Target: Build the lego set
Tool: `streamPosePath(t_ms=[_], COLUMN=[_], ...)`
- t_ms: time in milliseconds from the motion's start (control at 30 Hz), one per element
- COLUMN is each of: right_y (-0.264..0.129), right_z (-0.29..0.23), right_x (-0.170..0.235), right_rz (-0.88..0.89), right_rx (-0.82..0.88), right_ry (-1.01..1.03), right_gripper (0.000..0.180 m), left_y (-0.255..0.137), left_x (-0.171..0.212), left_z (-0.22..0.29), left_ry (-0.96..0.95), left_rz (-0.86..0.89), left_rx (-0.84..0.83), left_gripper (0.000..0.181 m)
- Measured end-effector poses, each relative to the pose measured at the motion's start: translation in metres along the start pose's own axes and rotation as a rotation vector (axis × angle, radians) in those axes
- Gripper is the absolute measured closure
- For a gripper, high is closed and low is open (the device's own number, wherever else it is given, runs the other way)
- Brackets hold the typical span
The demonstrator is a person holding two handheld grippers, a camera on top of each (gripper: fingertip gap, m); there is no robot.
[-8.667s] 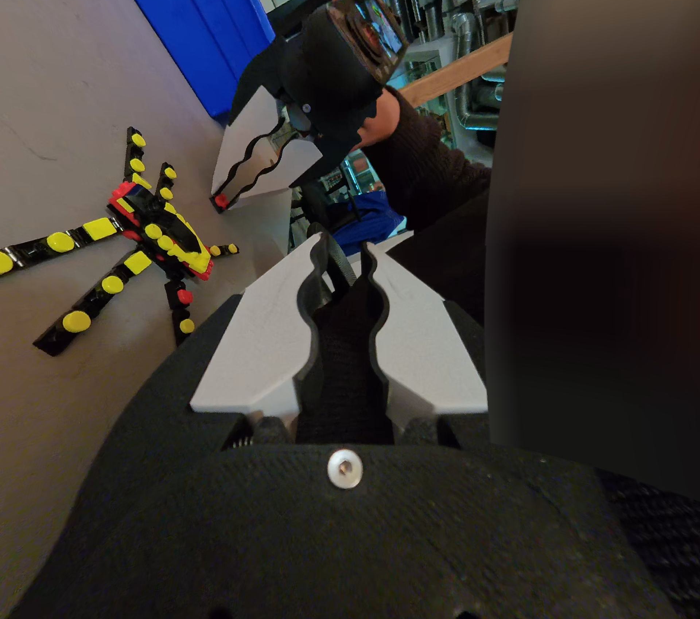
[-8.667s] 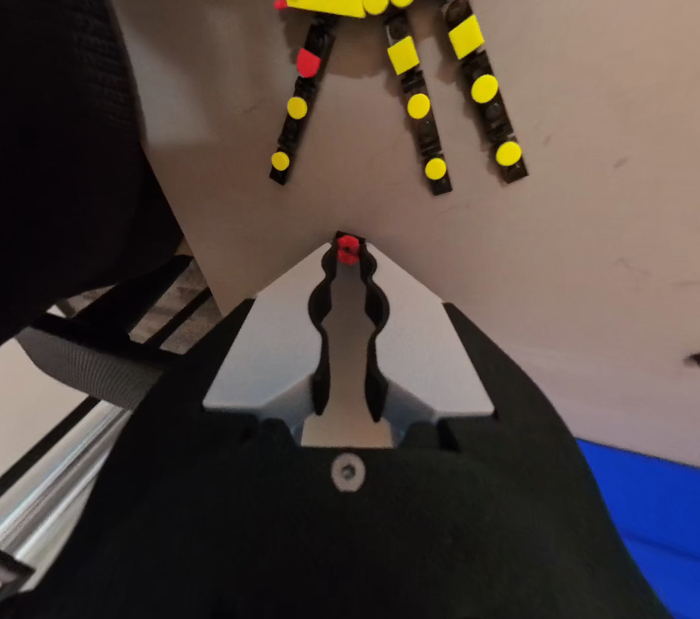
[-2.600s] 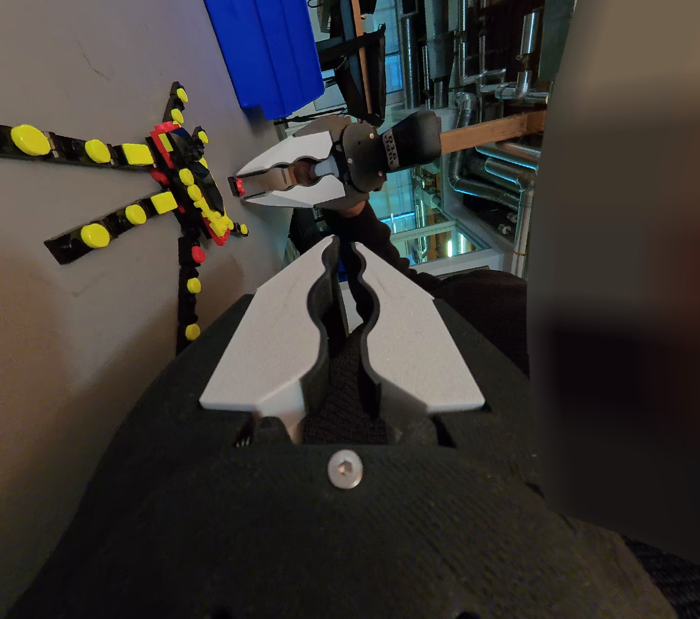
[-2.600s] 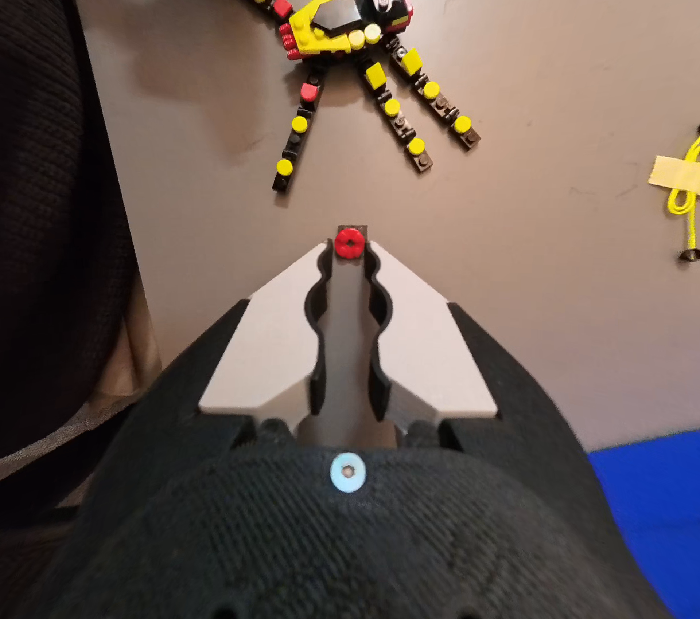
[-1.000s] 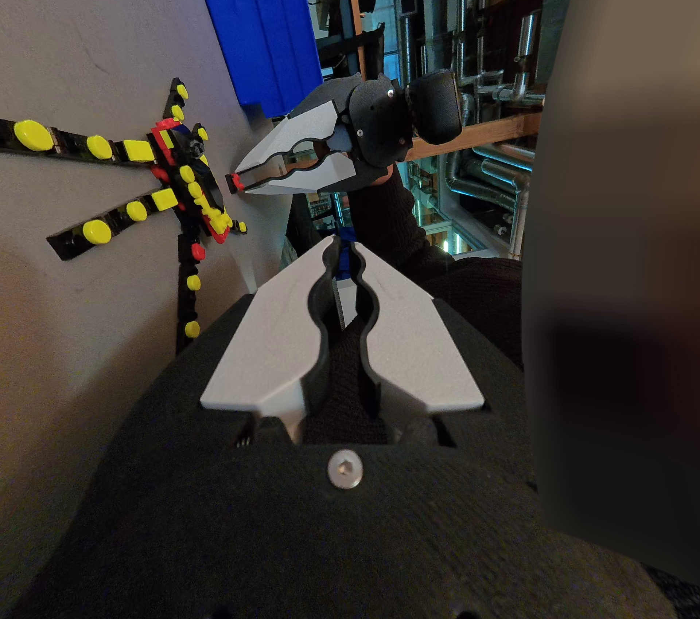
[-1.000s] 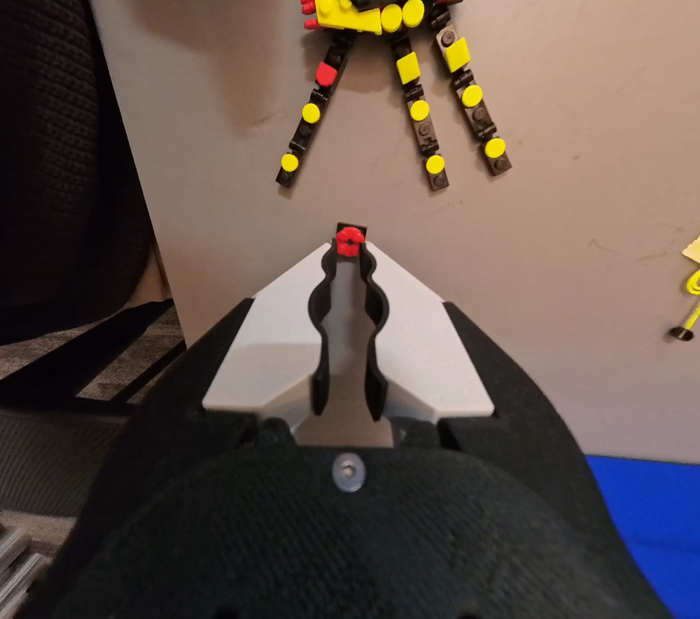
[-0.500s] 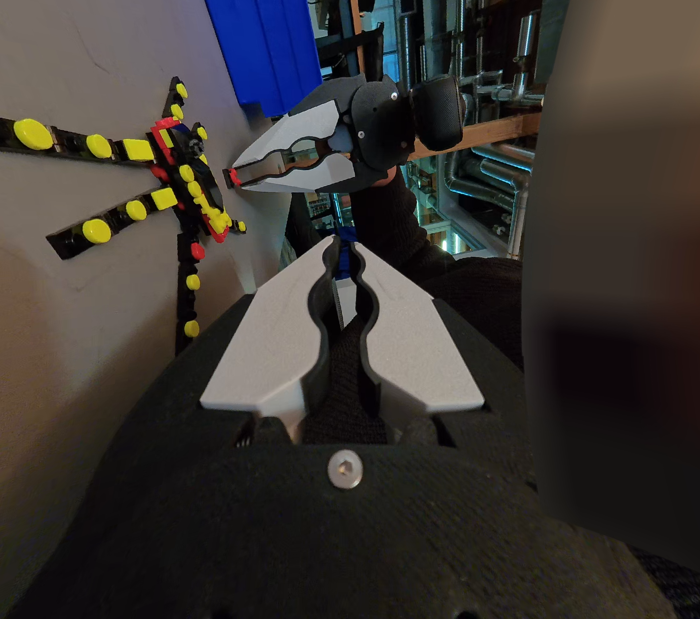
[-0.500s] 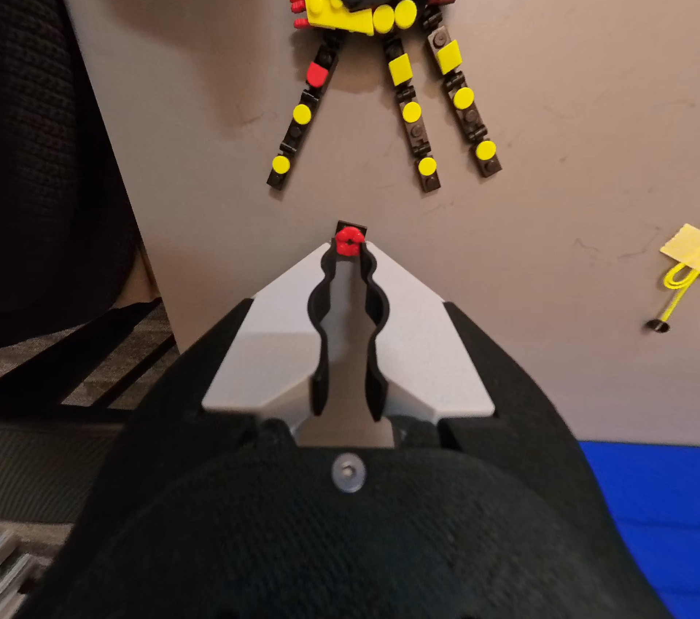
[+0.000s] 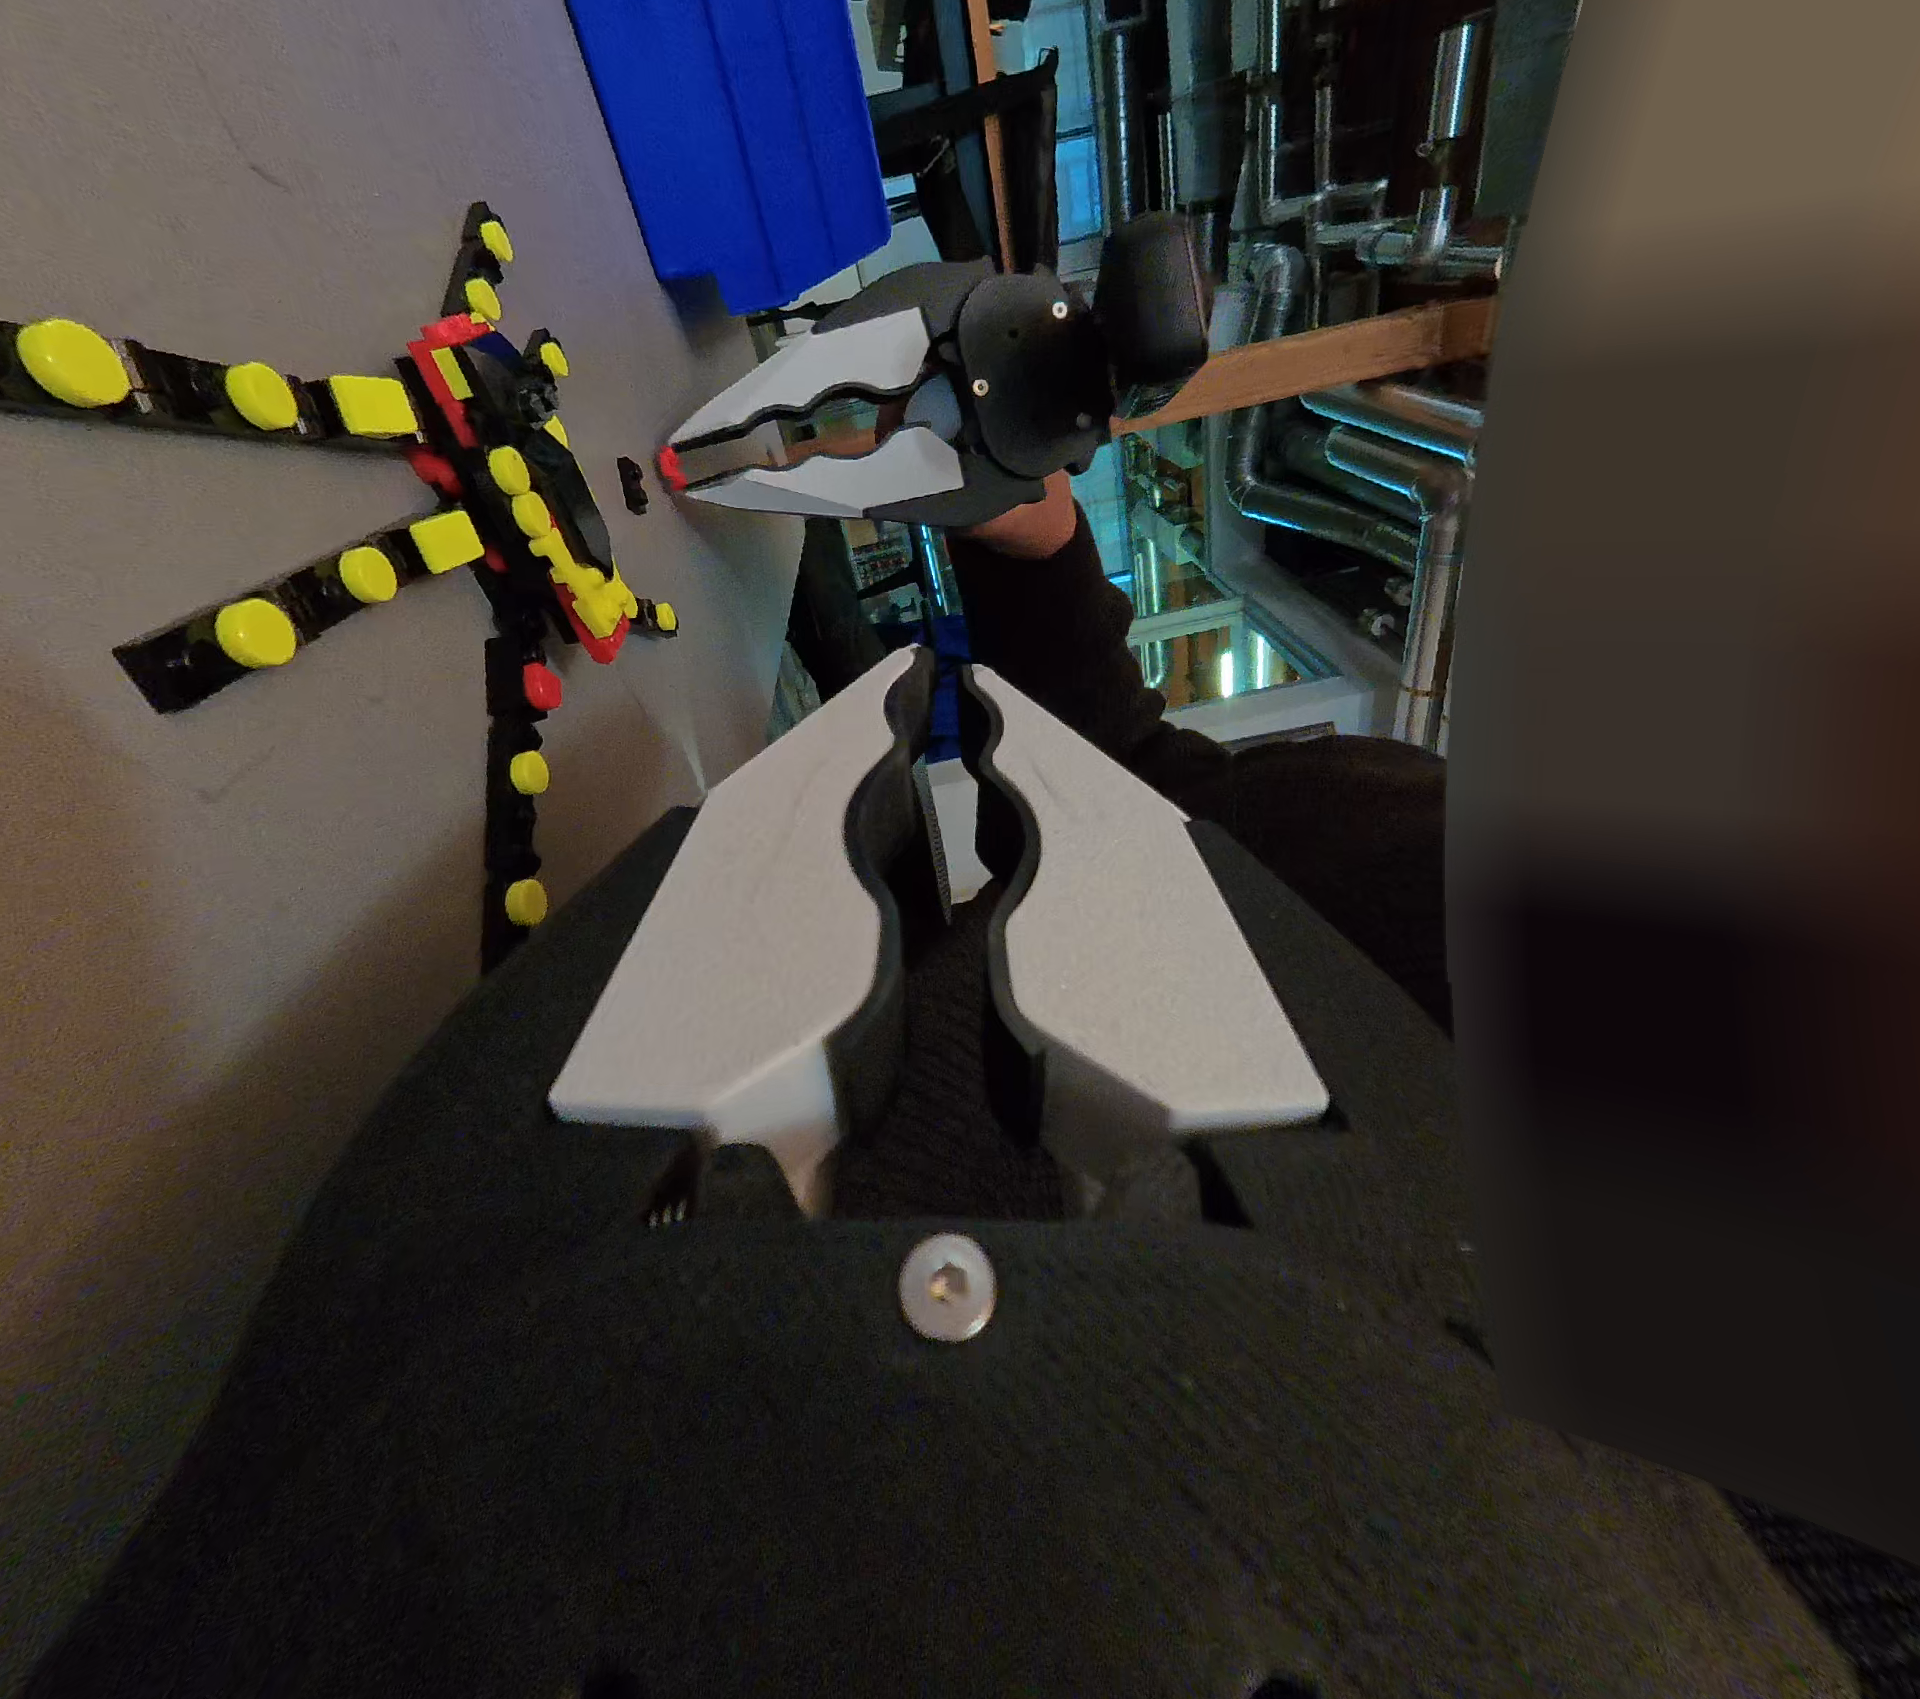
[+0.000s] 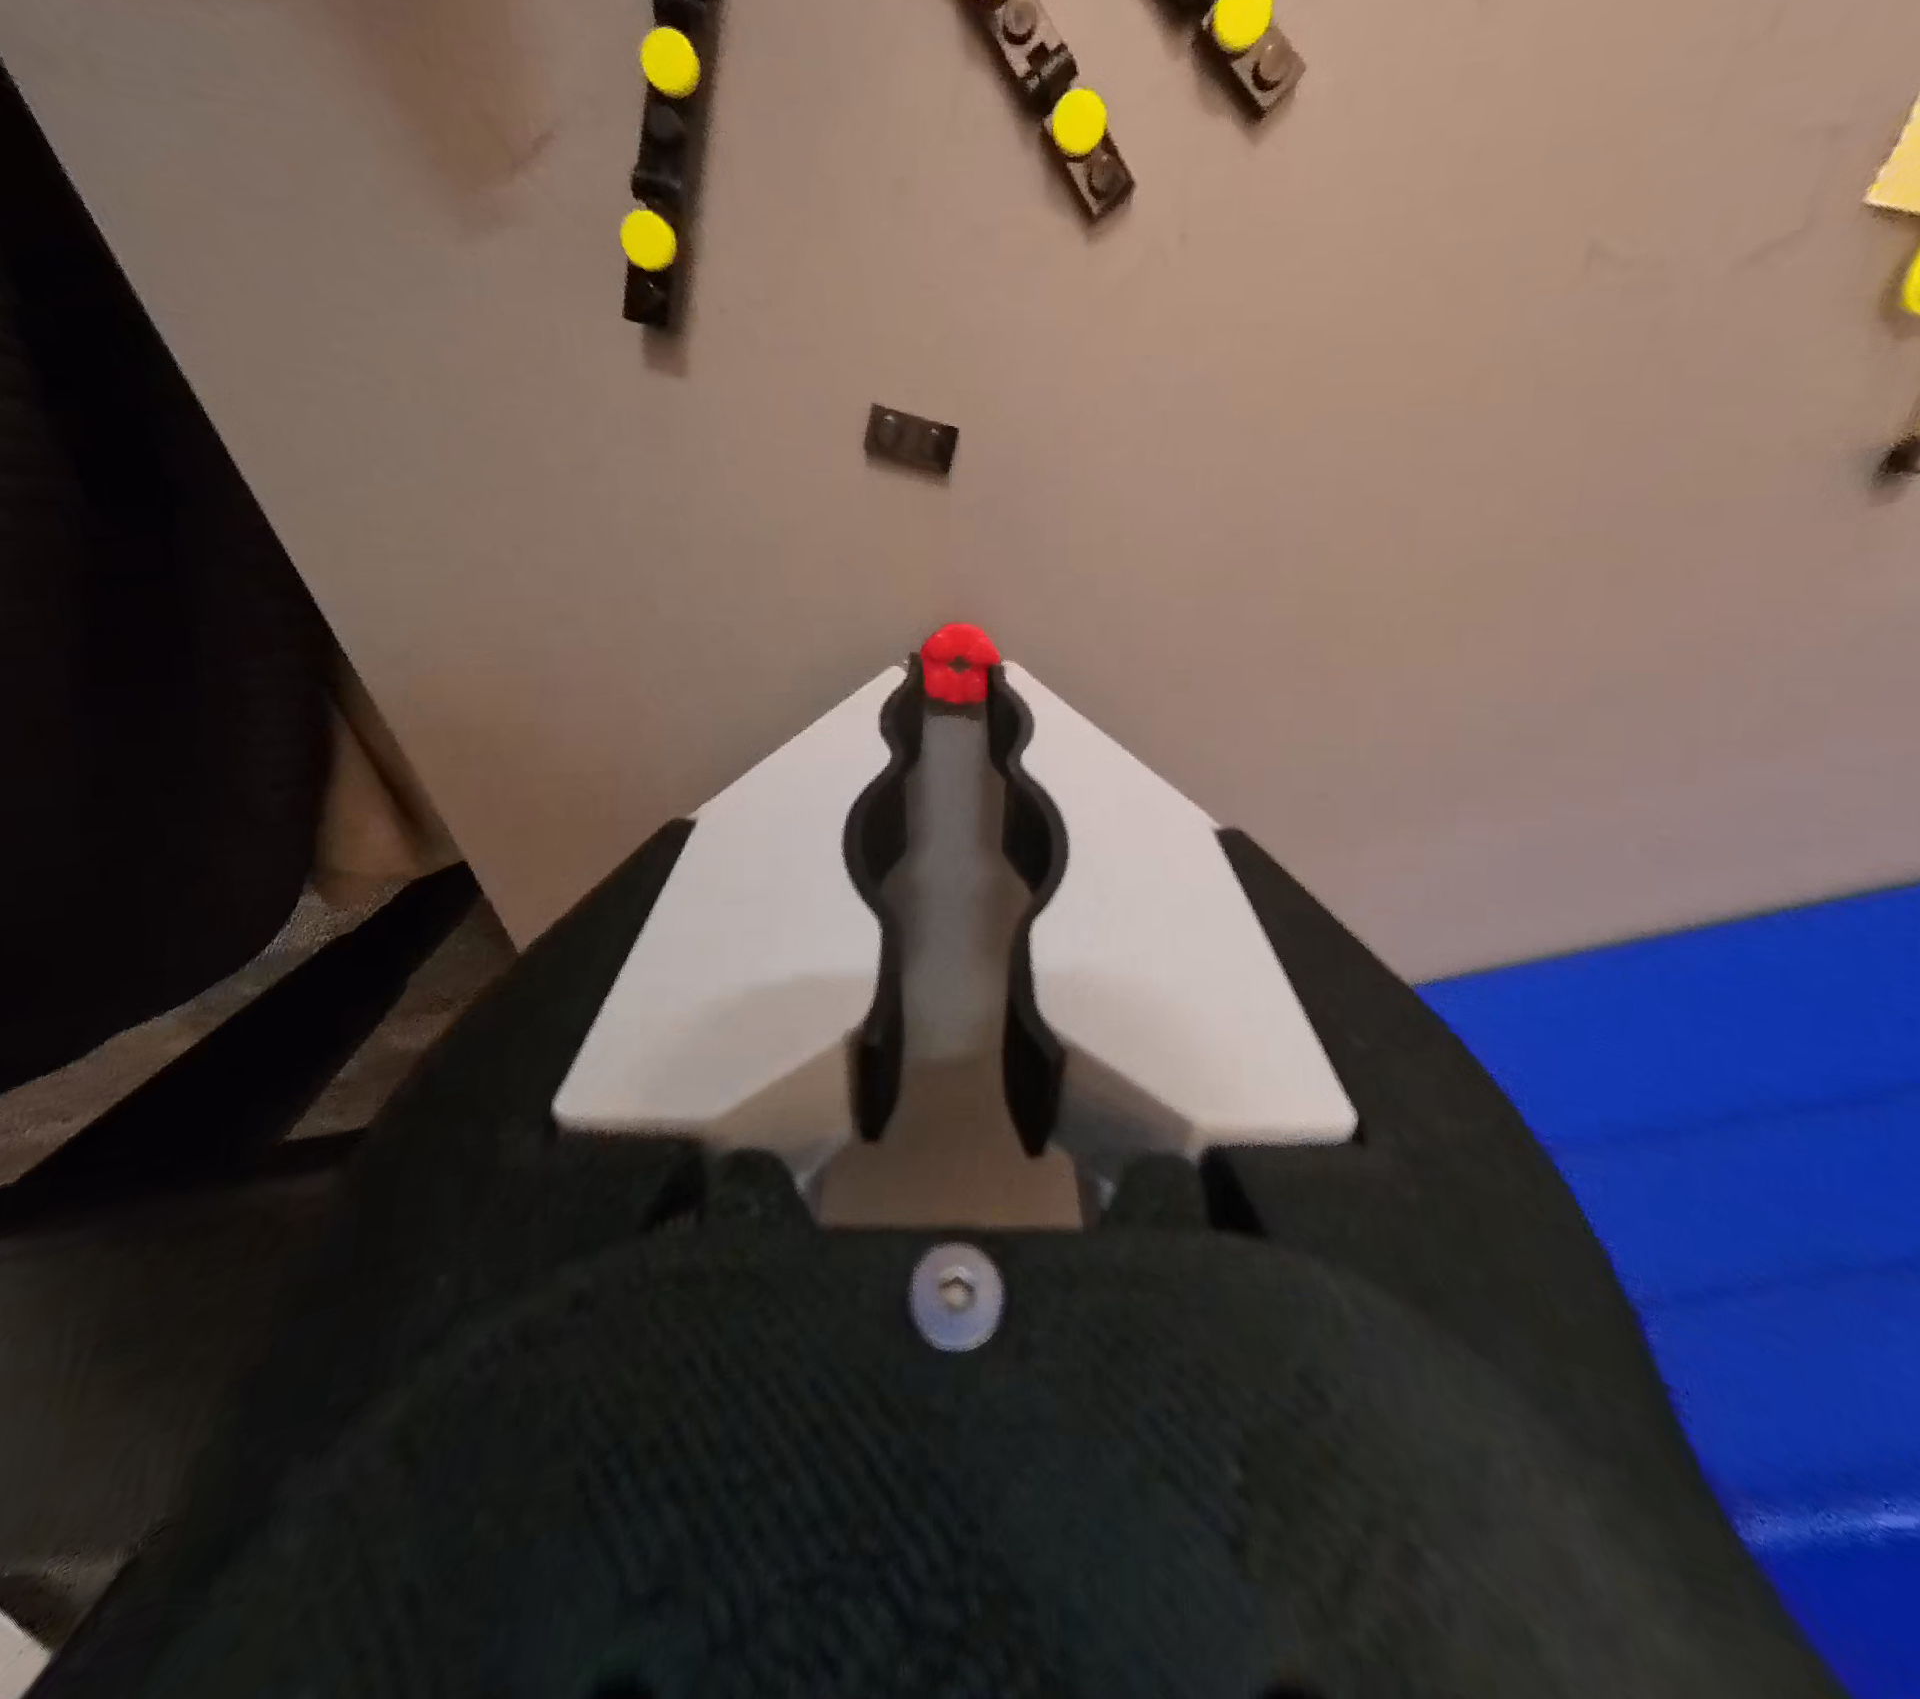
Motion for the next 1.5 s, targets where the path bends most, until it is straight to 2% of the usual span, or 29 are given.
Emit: streamPosePath(t_ms=[33,133,200,300,367,400,467,500,533,567,600,633,667,700,800,900,1100,1500], right_y=[0.001,0.002,0.0,-0.015,-0.031,-0.038,-0.045,-0.041,-0.039,-0.041,-0.045,-0.046,-0.04,-0.029,-0.009,-0.016,0.0,0.007], right_z=[0.0,0.003,0.004,0.011,0.017,0.021,0.028,0.025,0.021,0.019,0.016,0.014,0.011,0.007,0.002,-0.001,-0.008,-0.002], right_x=[0.001,0.001,0.0,-0.002,-0.001,0.001,0.008,0.01,0.011,0.009,0.004,0.001,0.001,0.005,0.021,0.018,0.015,0.014], right_rz=[0.005,0.043,0.089,0.253,0.44,0.54,0.668,0.657,0.601,0.571,0.601,0.648,0.654,0.618,0.546,0.609,0.528,0.509], right_rx=[0.009,0.05,0.069,0.157,0.252,0.32,0.453,0.467,0.476,0.509,0.535,0.541,0.507,0.432,0.293,0.258,0.184,0.169], right_ry=[0.003,0.009,0.046,0.164,0.274,0.343,0.465,0.474,0.444,0.39,0.323,0.274,0.243,0.229,0.269,0.318,0.33,0.344], right_gripper=[0.169,0.165,0.155,0.123,0.094,0.089,0.106,0.111,0.115,0.127,0.149,0.16,0.173,0.178,0.174,0.174,0.164,0.166], left_y=[0.0,0.002,0.002,0.002,0.002,0.002,0.001,0.001,0.002,0.003,0.005,0.006,0.008,0.01,0.016,0.023,0.027,0.025], left_x=[0.0,0.001,0.002,0.002,0.002,0.002,0.0,0.0,0.0,0.0,0.001,0.002,0.002,0.002,0.004,0.008,0.012,0.011], left_z=[0.0,0.0,0.0,0.001,0.003,0.004,0.006,0.006,0.005,0.006,0.007,0.008,0.009,0.01,0.011,0.009,0.007,0.005], left_ry=[0.003,0.021,0.038,0.059,0.063,0.062,0.069,0.082,0.096,0.111,0.13,0.151,0.174,0.198,0.256,0.295,0.312,0.307], left_rz=[-0.003,-0.013,-0.018,-0.024,-0.025,-0.025,-0.022,-0.027,-0.035,-0.044,-0.057,-0.074,-0.089,-0.099,-0.133,-0.179,-0.224,-0.223], left_rx=[-0.002,-0.014,-0.026,-0.039,-0.033,-0.025,-0.016,-0.024,-0.036,-0.043,-0.047,-0.056,-0.062,-0.067,-0.089,-0.109,-0.117,-0.125], left_gripper=[0.18,0.18,0.18,0.18,0.18,0.18,0.179,0.18,0.18,0.18,0.18,0.18,0.18,0.179,0.178,0.176,0.175,0.175])
Point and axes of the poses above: each gripper's, where its closed fingertips meet, y out along the fingers, x out of its underside, z = x × y across the jaws, the point moved 4 cm from there along -y, back along the fingers, and after that the axes turned 9 degrees about x, right-handed, at the moved point
